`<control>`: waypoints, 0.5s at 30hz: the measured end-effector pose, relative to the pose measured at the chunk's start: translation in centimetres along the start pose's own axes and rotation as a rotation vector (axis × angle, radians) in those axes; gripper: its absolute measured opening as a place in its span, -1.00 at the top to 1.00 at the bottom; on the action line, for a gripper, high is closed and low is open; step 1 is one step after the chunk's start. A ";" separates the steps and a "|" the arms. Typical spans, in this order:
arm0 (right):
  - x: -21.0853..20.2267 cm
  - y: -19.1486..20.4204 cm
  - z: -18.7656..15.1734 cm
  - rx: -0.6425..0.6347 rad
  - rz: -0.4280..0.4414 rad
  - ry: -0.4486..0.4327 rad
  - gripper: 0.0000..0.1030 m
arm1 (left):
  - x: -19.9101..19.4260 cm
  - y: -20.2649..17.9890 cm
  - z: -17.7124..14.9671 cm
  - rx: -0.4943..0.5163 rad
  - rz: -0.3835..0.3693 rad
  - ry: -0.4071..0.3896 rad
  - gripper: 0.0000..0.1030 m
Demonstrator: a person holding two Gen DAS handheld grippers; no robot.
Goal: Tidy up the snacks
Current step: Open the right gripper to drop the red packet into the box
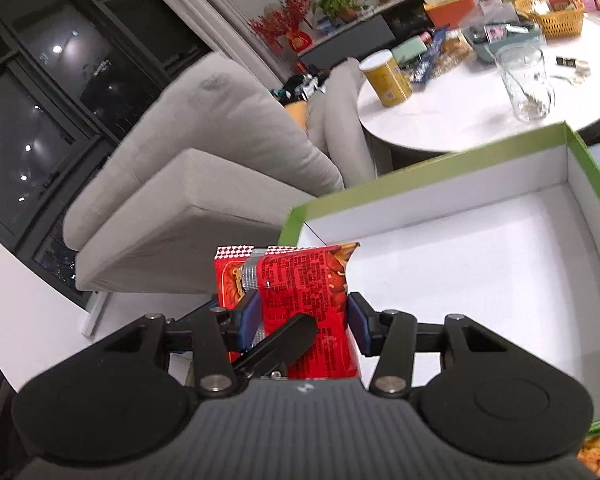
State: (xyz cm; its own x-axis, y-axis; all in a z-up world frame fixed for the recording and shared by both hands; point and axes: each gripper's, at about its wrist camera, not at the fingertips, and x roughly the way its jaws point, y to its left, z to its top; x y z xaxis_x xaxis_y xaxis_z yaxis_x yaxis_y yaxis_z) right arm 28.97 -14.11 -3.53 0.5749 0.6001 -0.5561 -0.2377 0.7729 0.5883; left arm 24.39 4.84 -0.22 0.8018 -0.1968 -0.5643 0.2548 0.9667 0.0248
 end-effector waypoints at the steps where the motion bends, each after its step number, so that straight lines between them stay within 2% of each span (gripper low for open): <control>1: 0.4 -0.1 -0.2 0.003 -0.007 0.012 -0.29 | 0.3 0.1 -0.3 0.002 0.001 0.010 -0.07; 9: 2.4 -0.6 -1.5 -0.009 -0.067 0.108 -0.29 | 2.2 0.4 -2.4 0.004 0.015 0.106 -0.07; 15: 1.8 -0.6 -1.9 -0.017 -0.120 0.115 -0.32 | 1.1 0.6 -2.9 0.009 0.038 0.120 -0.10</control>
State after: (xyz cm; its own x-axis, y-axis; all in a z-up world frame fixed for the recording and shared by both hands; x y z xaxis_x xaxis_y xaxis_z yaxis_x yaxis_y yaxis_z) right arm 28.61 -13.14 -6.03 0.5071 0.5222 -0.6857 -0.1869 0.8432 0.5040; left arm 23.87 5.67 -3.24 0.7408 -0.1391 -0.6572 0.2308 0.9715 0.0546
